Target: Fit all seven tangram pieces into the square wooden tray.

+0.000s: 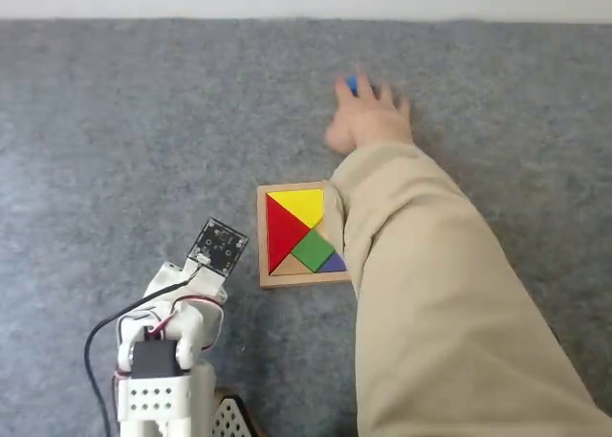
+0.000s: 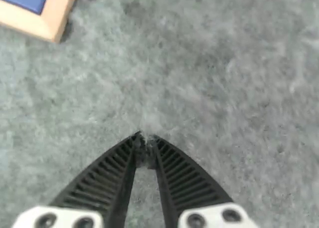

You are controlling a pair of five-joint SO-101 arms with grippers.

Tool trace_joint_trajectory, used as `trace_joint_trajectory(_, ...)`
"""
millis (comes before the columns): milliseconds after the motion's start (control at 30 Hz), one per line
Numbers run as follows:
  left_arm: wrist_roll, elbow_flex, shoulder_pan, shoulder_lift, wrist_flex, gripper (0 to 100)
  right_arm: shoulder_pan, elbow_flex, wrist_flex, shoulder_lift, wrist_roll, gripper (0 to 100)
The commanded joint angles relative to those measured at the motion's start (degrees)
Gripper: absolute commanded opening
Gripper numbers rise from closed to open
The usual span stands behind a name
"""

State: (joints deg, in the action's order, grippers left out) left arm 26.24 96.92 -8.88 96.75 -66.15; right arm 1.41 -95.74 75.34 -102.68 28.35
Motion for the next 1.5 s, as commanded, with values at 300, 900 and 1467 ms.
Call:
trace_joint_trajectory(300,5.71,-0.13,-0.62,-1.41,1.14,1,0.84,-0.7,0.48,-1.27,0.88,0.8)
trace_joint_trajectory(900,-0.79,-0.13,-3.34,-0.88,2.46,1,1.01,-0.7,0.48,-1.27,0.88,0.8)
trace_joint_trajectory(1467,-0.7,-0.13,-3.43,-0.88,2.29,1,5.93,-0.7,0.4,-1.19,0.53,0.9)
